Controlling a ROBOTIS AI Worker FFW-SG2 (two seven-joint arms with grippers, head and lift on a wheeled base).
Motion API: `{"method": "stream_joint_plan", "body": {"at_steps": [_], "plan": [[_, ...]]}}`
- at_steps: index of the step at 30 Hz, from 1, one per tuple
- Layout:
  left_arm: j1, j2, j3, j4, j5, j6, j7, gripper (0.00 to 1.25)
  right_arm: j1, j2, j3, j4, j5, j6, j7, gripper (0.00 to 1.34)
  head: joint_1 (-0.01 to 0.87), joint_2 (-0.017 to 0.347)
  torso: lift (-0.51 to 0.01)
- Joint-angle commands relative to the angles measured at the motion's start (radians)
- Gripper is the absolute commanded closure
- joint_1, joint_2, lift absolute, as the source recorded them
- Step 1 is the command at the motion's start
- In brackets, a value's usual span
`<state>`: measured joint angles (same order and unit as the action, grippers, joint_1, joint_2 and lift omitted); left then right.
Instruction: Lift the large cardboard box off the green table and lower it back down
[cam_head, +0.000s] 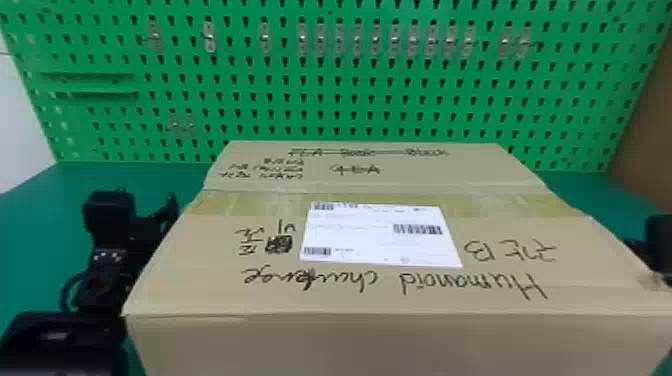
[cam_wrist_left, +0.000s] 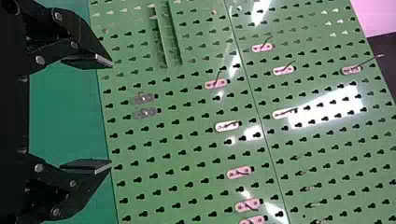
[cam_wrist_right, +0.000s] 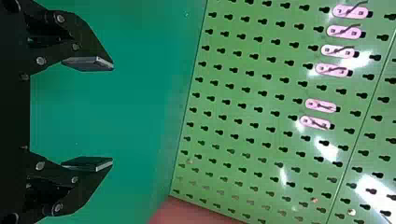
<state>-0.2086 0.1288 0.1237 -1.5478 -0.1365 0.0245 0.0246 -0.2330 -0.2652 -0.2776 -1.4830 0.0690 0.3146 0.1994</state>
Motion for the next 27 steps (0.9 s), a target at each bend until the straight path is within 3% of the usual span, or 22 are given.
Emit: {"method": "stream_joint_plan", "body": {"at_steps": [1,27], "plan": [[0.002,0.0,0.001,0.0,-0.002,0.0,0.0,0.49,0.0,0.0,0.0,0.001,0.0,0.0,0.0,0.53,0.508,0.051,-0.211],[0.002,0.0,-0.003,-0.002,-0.002,0.002,0.0,0.49,0.001,-0.002,0.003,0.0,0.002,0.003,0.0,0.53,0.508,0.051,-0.211]]}}
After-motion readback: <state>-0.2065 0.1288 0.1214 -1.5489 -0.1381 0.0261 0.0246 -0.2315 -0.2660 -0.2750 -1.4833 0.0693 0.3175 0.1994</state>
